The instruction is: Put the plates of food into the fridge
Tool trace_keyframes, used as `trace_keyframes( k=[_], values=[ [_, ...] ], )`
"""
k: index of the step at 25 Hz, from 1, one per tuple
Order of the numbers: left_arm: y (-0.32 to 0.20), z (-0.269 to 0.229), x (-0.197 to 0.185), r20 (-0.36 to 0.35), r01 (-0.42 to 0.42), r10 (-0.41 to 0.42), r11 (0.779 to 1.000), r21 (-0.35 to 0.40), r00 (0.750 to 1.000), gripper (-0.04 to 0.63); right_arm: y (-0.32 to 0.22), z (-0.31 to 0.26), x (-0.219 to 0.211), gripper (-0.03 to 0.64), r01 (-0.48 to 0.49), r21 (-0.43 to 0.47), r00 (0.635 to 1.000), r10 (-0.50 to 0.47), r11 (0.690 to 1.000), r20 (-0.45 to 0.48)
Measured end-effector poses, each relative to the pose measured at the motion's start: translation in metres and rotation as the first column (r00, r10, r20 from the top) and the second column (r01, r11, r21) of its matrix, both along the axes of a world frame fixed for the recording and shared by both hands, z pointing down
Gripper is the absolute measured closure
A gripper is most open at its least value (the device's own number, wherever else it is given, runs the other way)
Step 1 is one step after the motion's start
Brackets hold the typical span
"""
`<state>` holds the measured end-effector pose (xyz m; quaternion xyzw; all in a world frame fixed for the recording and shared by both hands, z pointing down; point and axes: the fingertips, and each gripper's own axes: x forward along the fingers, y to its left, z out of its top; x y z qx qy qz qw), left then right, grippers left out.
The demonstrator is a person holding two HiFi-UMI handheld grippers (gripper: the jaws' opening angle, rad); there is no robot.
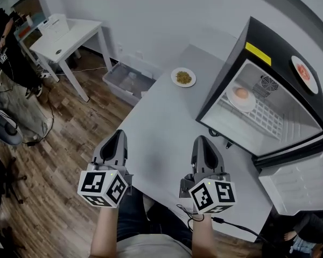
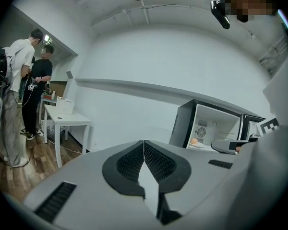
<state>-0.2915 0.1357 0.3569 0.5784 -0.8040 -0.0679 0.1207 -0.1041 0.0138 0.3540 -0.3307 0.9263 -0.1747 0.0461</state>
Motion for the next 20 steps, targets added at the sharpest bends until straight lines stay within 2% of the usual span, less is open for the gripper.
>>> trace_keyframes(
  k=[3,6,12,20],
  values=[
    [0.003,0.007,-0.024,-0.009,0.019,-0.019,1.000,-0.007,1.000,0.586,-0.001,0.006,-0.019,0.601,0.009,-0.013,1.000,-0.009,1.000,-0.002],
    [-0.003,0.010,-0.048,-0.017,0.005,-0.005,1.000,-0.010,1.000,0.586,-0.003,0.008,-0.040,0.601,-0.006,-0.016,1.000,0.006,1.000,-0.012],
    [-0.033,0.012,-0.092,-0.026,-0.090,0.090,0.996,-0.013,0.996,0.586,-0.017,0.009,-0.080,0.601,-0.090,-0.023,0.996,0.090,0.996,-0.026],
    [-0.060,0.015,-0.149,-0.047,-0.213,0.212,0.977,-0.020,0.976,0.586,-0.024,0.015,-0.133,0.601,-0.191,-0.046,0.981,0.188,0.981,-0.051]
  ],
)
